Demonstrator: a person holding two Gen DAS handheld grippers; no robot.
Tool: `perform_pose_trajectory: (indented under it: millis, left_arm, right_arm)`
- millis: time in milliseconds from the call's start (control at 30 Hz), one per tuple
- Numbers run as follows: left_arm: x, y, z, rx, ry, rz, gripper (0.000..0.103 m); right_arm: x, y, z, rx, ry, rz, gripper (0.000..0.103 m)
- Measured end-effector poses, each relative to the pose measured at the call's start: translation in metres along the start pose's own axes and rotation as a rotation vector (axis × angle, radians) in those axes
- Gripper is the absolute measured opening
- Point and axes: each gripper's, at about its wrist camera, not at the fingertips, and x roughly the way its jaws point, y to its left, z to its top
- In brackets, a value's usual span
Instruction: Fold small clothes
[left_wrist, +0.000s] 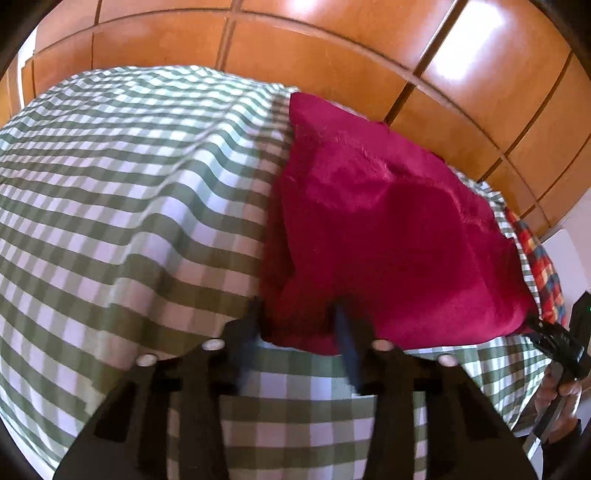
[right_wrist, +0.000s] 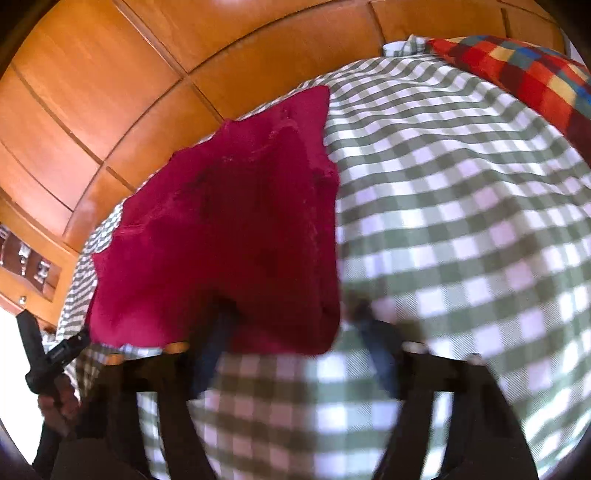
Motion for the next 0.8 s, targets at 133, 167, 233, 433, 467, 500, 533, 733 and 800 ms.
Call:
perform_pose_trajectory:
  millis: [133,167,233,433,467,500,533,733,800]
  left_arm:
    - [-0.007,-0.003,0.001,0.019,-0.002,0.026,0.015]
    - [-0.013,-0.004,-0.002,0.032,-0.007,0.024,0.015]
    - [-0.024,-0.003,-0.011,0.052,-0.007,0.026,0.014]
    - [-0.063,0.002,-0.066,0.028,0.031,-0.010,0.014]
    - [-0.068,0.004,-0.076,0.022,0.039,-0.019,0.014]
    - [-0.075,0.006,-0.088,0.015,0.047,-0.029,0.014]
    - [-0.081,0.007,-0.100,0.011,0.055,-0.037,0.014]
    - [-0.109,0.015,-0.118,0.006,-0.009,0.009,0.030]
    - [-0.115,0.017,-0.107,0.008,-0.053,0.033,0.043]
  right_arm:
    - [-0.009,0.007,-0.003,-0.034,0.011,-0.007,0.020]
    - [-0.013,0.007,-0.006,-0.038,0.010,-0.005,0.020]
    - [-0.024,0.005,-0.016,-0.049,0.019,0.009,0.019]
    - [-0.056,0.002,-0.059,-0.099,0.067,0.011,0.019]
    - [-0.062,0.001,-0.068,-0.113,0.085,0.011,0.019]
    - [-0.066,0.001,-0.076,-0.126,0.103,0.015,0.019]
    - [-0.068,0.001,-0.080,-0.137,0.116,0.017,0.019]
    - [-0.084,-0.005,-0.079,-0.133,0.109,0.005,0.050]
    - [-0.091,-0.005,-0.070,-0.117,0.054,-0.009,0.060]
